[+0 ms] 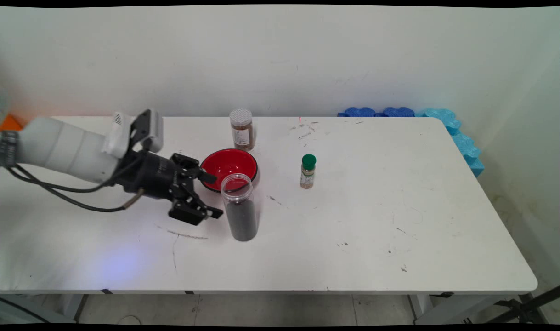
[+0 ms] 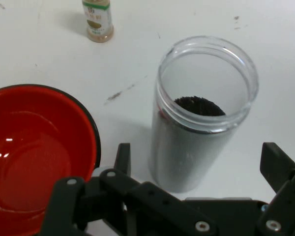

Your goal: Pick up the black seasoning powder from the table

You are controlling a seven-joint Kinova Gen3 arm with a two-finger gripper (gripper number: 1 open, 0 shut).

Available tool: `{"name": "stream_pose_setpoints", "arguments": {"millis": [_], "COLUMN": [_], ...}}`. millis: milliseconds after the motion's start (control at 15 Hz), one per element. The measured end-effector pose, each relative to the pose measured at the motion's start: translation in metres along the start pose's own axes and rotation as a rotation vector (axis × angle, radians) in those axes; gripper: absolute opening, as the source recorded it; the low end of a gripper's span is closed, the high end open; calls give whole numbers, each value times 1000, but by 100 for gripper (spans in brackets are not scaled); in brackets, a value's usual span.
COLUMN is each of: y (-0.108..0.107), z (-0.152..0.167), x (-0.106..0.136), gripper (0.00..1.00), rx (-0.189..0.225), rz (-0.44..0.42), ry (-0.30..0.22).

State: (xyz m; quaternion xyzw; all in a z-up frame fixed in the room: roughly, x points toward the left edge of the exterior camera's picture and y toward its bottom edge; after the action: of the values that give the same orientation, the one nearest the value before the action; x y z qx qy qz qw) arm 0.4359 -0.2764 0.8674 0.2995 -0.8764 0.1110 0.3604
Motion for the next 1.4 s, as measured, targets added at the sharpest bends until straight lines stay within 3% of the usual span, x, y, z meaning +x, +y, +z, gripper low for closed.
{"name": "stream_pose_setpoints", "arguments": {"millis": [733, 1400], "y": [-1, -4], "z": [38, 38], "x": [-19, -48], "gripper": [100, 100], "rx": [-4, -23], "rz": [-6, 1], "ry": [38, 140]}}
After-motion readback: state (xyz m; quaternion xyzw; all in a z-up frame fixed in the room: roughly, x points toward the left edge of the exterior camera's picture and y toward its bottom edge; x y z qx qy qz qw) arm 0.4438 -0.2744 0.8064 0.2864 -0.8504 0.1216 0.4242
